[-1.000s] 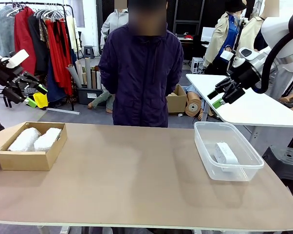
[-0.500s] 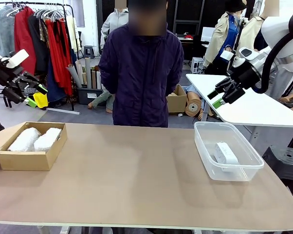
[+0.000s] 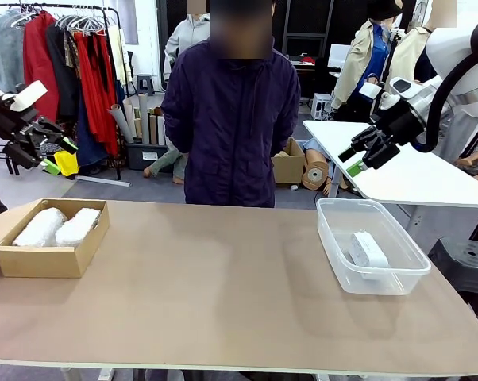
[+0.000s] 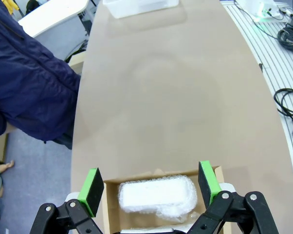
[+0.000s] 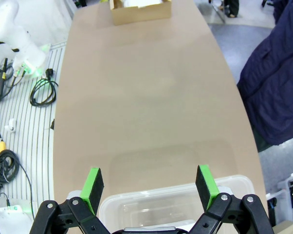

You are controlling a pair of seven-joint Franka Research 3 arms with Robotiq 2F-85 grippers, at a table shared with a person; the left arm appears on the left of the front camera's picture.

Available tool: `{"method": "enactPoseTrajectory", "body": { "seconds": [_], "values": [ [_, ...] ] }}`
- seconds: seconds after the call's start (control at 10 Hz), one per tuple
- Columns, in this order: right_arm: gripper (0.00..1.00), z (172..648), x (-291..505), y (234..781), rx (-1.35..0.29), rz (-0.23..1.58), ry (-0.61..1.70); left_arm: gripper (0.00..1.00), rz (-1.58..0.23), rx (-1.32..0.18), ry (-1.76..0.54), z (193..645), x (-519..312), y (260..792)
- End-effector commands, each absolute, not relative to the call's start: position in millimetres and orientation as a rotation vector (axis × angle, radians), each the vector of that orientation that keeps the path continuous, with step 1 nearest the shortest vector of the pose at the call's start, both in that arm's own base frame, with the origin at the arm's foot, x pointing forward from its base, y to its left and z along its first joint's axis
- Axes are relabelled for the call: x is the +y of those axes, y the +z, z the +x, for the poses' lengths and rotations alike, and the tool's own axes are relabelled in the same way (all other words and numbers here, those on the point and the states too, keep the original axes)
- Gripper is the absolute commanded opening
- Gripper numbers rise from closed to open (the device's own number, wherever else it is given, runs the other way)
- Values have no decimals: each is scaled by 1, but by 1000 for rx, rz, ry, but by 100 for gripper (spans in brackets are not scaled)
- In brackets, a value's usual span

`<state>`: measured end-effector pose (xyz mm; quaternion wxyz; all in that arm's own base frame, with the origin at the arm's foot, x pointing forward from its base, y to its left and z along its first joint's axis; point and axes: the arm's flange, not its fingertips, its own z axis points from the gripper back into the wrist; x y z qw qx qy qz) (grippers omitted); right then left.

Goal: Separate and place wrapped and unwrapped clocks.
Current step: If the picked Digital clock is wrapped, place it in the Package Box ; if not, place it in the Organizing box.

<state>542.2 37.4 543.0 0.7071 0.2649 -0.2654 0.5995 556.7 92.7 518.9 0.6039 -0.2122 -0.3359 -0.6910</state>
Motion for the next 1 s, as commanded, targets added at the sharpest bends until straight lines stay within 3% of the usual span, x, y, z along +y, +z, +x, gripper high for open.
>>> {"method": "enactPoseTrajectory", "body": {
  "seconds": [0.0,0.9],
  "values": [
    [100,542,39,546,-589,587,1319,100,-487,-783,-1615,555,94,520],
    [100,542,39,546,-589,587,1319,100,-487,-783,-1615,555,94,520]
  ]
}}
